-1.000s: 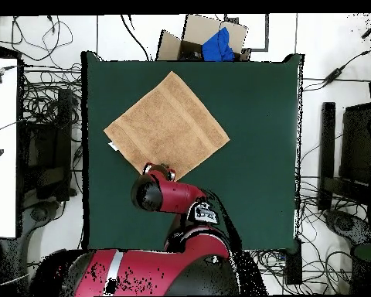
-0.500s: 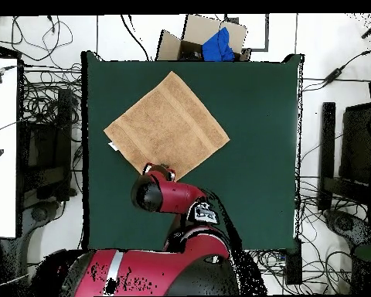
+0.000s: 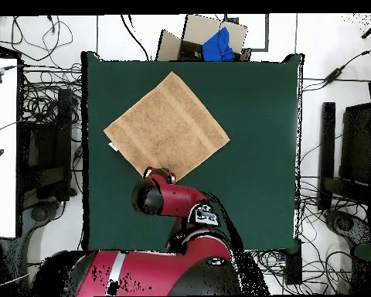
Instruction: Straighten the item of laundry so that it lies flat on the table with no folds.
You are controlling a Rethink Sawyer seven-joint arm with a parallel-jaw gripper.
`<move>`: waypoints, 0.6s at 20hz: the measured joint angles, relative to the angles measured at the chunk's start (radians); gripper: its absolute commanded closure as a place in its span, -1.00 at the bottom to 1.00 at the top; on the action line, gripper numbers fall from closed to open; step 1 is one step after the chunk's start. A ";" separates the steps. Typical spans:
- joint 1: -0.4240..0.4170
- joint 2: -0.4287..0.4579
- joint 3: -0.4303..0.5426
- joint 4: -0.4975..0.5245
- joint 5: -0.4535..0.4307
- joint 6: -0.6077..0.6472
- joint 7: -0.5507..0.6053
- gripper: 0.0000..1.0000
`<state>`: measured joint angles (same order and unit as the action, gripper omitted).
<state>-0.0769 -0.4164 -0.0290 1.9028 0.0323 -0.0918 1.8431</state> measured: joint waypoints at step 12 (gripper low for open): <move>-0.034 -0.009 0.004 0.067 -0.030 0.010 0.000 1.00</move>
<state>-0.1108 -0.4251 -0.0245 1.9694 0.0019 -0.0820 1.8431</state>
